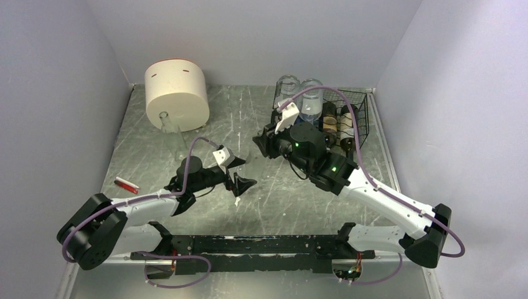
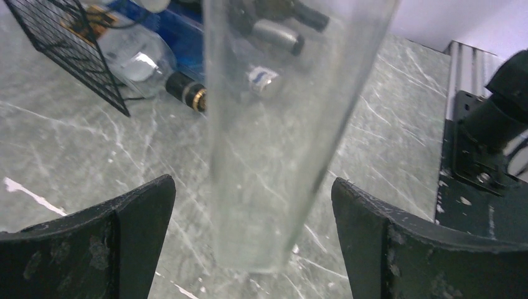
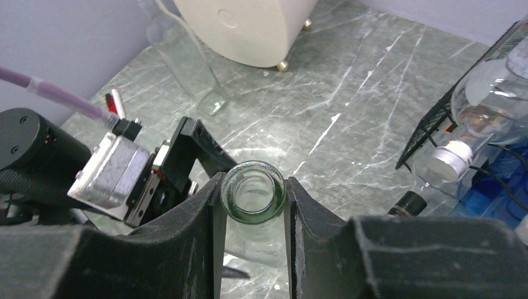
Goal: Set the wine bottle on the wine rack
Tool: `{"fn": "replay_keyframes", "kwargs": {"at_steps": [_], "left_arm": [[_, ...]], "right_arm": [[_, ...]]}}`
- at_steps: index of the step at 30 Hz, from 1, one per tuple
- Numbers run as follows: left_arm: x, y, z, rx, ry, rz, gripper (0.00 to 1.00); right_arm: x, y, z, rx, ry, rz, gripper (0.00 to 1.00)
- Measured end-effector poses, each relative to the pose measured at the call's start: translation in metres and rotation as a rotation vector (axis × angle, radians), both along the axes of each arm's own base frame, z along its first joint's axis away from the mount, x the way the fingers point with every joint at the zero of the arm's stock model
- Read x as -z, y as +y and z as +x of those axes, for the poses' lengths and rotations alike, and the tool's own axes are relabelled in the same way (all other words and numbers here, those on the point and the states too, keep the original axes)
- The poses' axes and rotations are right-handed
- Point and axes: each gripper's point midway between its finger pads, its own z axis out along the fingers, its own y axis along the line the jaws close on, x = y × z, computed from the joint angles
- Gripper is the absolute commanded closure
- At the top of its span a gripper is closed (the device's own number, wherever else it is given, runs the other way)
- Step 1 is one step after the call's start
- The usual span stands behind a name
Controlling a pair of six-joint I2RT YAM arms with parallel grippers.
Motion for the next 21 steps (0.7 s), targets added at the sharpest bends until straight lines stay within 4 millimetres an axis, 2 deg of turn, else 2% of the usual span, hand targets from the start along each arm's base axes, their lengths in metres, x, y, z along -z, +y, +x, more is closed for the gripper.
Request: {"fn": "replay_keyframes", "kwargs": {"at_steps": [5, 12, 17, 21], "left_arm": [[-0.007, 0.001, 0.008, -0.026, -0.079, -0.019, 0.05], [-0.010, -0.006, -0.001, 0.044, -0.130, -0.049, 0.13], [-0.011, -0.012, -0.008, 0.101, -0.140, -0.077, 0.30], [-0.015, -0.014, -0.010, 0.118, -0.157, -0.091, 0.51]], "right_arm": [[-0.002, 0.001, -0.009, -0.043, 0.000, 0.012, 1.00], [-0.010, 0.003, -0.019, -0.098, -0.009, 0.035, 1.00], [-0.011, 0.004, -0.023, -0.122, -0.008, 0.041, 1.00], [-0.014, 0.002, -0.025, -0.124, -0.014, 0.050, 1.00]]}}
